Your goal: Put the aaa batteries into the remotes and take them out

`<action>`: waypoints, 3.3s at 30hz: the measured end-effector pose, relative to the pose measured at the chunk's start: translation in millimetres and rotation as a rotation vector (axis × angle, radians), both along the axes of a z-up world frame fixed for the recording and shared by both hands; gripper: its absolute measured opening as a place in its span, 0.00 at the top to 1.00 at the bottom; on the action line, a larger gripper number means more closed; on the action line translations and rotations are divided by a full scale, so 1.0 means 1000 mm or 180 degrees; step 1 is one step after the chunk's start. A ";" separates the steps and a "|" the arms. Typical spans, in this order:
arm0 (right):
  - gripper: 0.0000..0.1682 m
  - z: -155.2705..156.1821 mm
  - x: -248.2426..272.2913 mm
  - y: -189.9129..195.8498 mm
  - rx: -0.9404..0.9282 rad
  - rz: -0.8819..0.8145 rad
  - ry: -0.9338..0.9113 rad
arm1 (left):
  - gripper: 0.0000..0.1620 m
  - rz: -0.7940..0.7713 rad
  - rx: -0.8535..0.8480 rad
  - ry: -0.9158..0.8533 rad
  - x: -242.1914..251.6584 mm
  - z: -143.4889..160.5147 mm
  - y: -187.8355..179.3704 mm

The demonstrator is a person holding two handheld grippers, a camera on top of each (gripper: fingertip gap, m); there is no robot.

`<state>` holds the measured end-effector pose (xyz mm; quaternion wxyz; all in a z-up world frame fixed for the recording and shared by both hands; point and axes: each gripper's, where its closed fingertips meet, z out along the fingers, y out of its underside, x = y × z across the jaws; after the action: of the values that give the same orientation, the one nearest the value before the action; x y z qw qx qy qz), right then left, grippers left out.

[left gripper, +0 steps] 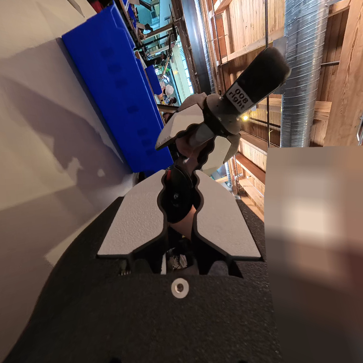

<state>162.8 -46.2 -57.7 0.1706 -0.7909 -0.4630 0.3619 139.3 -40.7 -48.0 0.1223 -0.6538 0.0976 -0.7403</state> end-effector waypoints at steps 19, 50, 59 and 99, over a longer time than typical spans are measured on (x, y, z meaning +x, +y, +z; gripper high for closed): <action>0.80 -0.012 -0.013 -0.012 -0.0172 0.0250 -0.0209 | 0.86 -0.0118 0.0230 0.0113 0.009 -0.007 -0.009; 0.81 0.007 -0.029 -0.003 0.0779 0.0437 -0.0101 | 0.86 -0.0142 0.0705 0.0076 -0.001 0.008 -0.003; 0.71 0.081 -0.013 0.023 0.1704 -0.0168 0.0599 | 0.86 0.0198 0.0589 -0.0029 -0.015 0.018 0.016; 0.99 0.102 0.005 0.045 0.0147 -0.0732 0.2298 | 0.86 0.1133 0.1186 -0.0224 -0.100 0.103 0.058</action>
<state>168.0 -0.9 44.3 0.3800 -0.6553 -0.2893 0.5853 39.2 17.1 55.3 0.3723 -0.6008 0.1113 -0.6986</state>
